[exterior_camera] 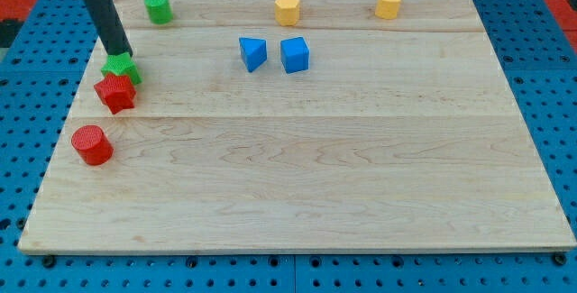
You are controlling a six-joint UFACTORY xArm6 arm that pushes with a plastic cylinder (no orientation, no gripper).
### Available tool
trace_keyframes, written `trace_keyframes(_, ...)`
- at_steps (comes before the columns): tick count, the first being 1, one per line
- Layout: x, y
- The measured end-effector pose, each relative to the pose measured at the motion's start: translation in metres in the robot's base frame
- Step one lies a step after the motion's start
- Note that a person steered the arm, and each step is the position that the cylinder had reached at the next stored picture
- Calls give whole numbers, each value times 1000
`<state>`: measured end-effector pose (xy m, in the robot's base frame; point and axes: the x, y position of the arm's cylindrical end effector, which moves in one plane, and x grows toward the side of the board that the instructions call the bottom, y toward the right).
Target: Separate red star from green star
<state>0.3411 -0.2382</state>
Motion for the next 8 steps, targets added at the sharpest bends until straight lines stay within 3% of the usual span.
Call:
trace_keyframes(3, -21, -2)
trace_keyframes(4, -25, -29)
trace_keyframes(5, -10, -55)
trace_keyframes(8, 80, -34)
